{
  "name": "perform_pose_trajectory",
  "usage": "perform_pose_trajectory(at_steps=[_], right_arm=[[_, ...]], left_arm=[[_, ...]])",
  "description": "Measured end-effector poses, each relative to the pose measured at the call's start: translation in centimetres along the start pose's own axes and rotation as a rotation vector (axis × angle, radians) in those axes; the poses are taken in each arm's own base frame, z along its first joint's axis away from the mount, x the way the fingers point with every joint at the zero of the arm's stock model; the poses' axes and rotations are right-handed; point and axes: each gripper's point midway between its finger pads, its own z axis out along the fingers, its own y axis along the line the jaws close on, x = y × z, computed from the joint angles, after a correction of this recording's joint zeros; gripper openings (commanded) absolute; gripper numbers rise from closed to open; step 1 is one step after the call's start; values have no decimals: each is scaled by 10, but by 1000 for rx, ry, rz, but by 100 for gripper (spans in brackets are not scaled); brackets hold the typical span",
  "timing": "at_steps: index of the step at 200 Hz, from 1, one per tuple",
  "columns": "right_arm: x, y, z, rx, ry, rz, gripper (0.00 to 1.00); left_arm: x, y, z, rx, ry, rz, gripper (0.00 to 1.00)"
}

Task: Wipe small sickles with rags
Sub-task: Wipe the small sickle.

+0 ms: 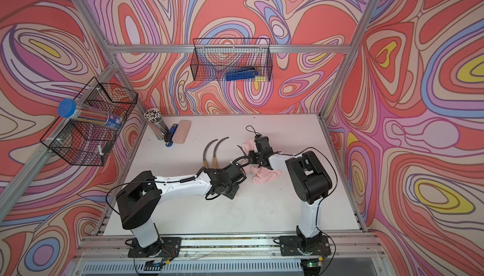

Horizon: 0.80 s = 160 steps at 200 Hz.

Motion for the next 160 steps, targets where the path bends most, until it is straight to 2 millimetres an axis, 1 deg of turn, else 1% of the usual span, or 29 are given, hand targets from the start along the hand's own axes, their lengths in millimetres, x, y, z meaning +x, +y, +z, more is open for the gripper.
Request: perform_pose_trajectory(at_steps=[23, 36, 60, 81, 102, 134, 143, 160], right_arm=[[14, 17, -4, -2, 0, -26, 0], [19, 23, -5, -2, 1, -33, 0], [19, 24, -5, 11, -2, -33, 0], [15, 24, -3, 16, 13, -28, 0], [2, 21, 7, -3, 31, -5, 0], [-36, 14, 31, 5, 24, 7, 0], [-44, 14, 37, 7, 26, 3, 0], [-54, 17, 46, 10, 41, -9, 0]], left_arm=[[4, 3, 0, -13, 19, -6, 0], [6, 5, 0, -21, 26, -10, 0], [7, 5, 0, -24, 30, -14, 0], [7, 6, 0, -23, 28, -17, 0], [5, 8, 1, -25, 24, -30, 0], [3, 4, 1, -7, 18, -33, 0], [1, 3, 1, -3, 11, -36, 0], [-3, 4, 1, -2, -3, -43, 0]])
